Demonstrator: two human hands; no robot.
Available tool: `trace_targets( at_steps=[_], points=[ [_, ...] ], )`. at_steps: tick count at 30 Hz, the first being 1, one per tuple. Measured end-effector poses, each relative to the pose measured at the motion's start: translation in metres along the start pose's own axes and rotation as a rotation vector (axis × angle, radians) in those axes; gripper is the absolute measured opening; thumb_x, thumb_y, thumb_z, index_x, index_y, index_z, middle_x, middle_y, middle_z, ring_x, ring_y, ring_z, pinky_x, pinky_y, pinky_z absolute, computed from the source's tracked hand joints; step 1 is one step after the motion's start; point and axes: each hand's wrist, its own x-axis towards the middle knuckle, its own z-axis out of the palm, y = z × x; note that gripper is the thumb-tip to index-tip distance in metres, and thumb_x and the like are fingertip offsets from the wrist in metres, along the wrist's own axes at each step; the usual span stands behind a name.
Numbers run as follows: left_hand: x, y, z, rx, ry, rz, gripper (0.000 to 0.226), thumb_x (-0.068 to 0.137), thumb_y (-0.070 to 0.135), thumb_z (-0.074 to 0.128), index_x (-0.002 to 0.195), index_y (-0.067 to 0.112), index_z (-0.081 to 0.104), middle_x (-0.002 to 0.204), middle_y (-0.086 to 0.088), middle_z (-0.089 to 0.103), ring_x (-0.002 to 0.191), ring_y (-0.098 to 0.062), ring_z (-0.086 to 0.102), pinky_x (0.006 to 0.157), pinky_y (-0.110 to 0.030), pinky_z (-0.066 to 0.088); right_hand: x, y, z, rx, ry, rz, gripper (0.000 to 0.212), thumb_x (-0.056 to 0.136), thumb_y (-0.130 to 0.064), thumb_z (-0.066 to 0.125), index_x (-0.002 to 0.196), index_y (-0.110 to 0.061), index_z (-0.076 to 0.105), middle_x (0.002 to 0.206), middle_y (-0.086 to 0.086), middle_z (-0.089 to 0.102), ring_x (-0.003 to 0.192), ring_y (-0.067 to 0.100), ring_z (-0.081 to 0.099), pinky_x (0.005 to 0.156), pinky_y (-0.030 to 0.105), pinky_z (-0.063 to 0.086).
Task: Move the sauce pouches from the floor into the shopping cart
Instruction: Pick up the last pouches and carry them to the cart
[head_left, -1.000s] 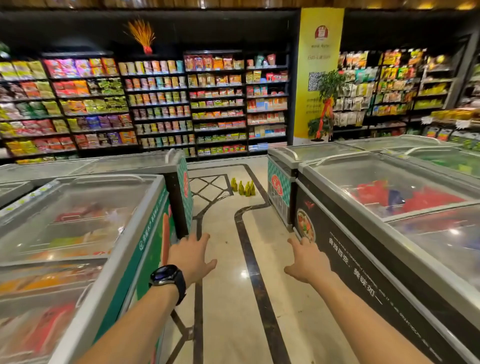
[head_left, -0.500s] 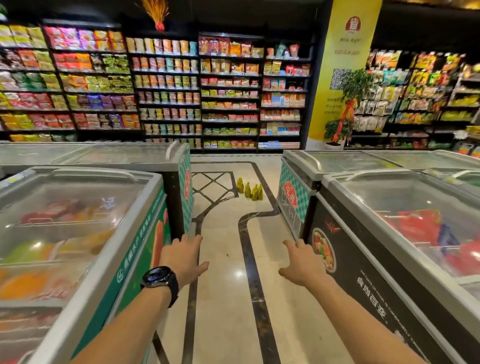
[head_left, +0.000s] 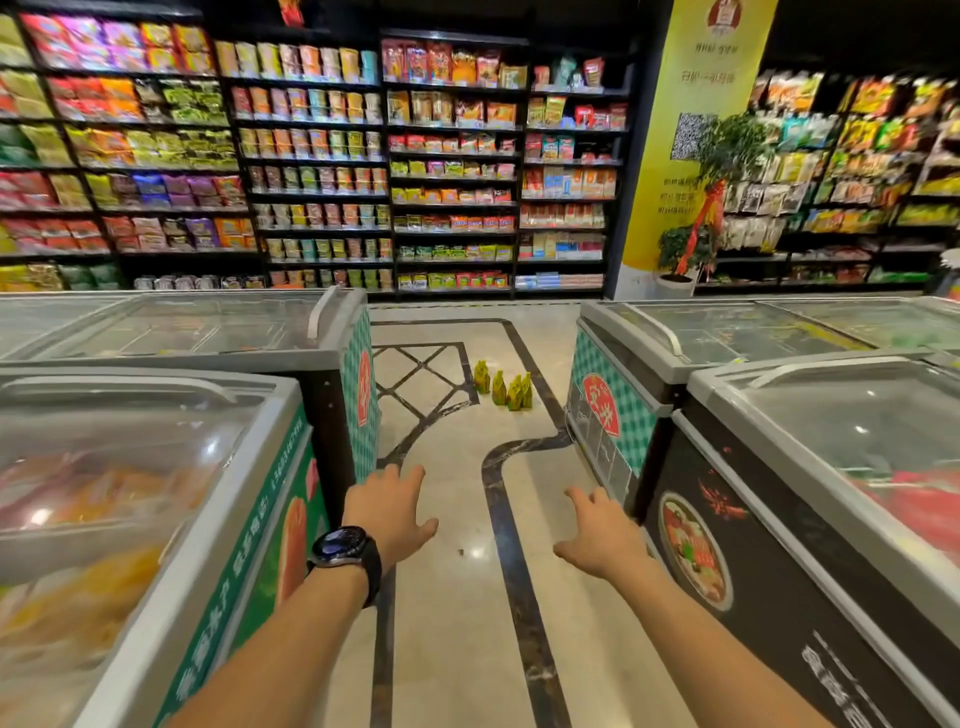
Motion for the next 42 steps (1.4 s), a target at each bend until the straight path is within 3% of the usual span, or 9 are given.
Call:
trace_targets(
  at_steps=[18, 23, 31, 42],
  points=[
    [0.444, -0.028, 0.037, 0.034, -0.143, -0.035, 0.072, 0.092, 0.064, 0.047, 0.151, 0.026, 0.028, 0.139, -0.007, 0.051, 0.123, -0.029, 0.055, 0.095, -0.041, 0.053, 0.461, -0.010, -0.035, 0.037, -0.082, -0.033, 0.086, 0.079, -0.044, 0.067, 0.151, -0.024, 0.025, 0.151, 0.011, 0.037, 0.135, 0.030, 0.040, 0.103, 0.041, 0.044],
    [0.587, -0.049, 0.051, -0.003, -0.151, -0.006, 0.072, 0.092, 0.061, 0.048, 0.151, 0.027, 0.026, 0.141, -0.009, 0.048, 0.124, -0.031, 0.055, 0.096, -0.042, 0.051, 0.594, -0.028, -0.042, -0.048, -0.066, -0.041, 0.076, 0.083, -0.043, 0.065, 0.146, -0.024, 0.029, 0.147, 0.010, 0.035, 0.133, 0.031, 0.040, 0.097, 0.042, 0.047],
    [0.798, -0.071, 0.053, -0.028, -0.166, 0.062, 0.070, 0.092, 0.061, 0.049, 0.149, 0.024, 0.030, 0.138, -0.010, 0.048, 0.121, -0.031, 0.054, 0.092, -0.042, 0.052, 0.787, -0.064, -0.073, 0.008, -0.056, 0.002, 0.079, 0.083, -0.047, 0.065, 0.148, -0.022, 0.027, 0.149, 0.009, 0.031, 0.136, 0.031, 0.035, 0.101, 0.046, 0.045],
    [1.075, -0.066, 0.078, 0.018, -0.189, 0.085, 0.067, 0.092, 0.065, 0.047, 0.143, 0.024, 0.036, 0.135, -0.007, 0.051, 0.120, -0.030, 0.055, 0.086, -0.041, 0.049, 1.063, -0.048, -0.065, 0.042, -0.121, 0.068, 0.077, 0.080, -0.044, 0.066, 0.145, -0.020, 0.031, 0.147, 0.012, 0.037, 0.132, 0.032, 0.041, 0.102, 0.044, 0.043]
  ],
)
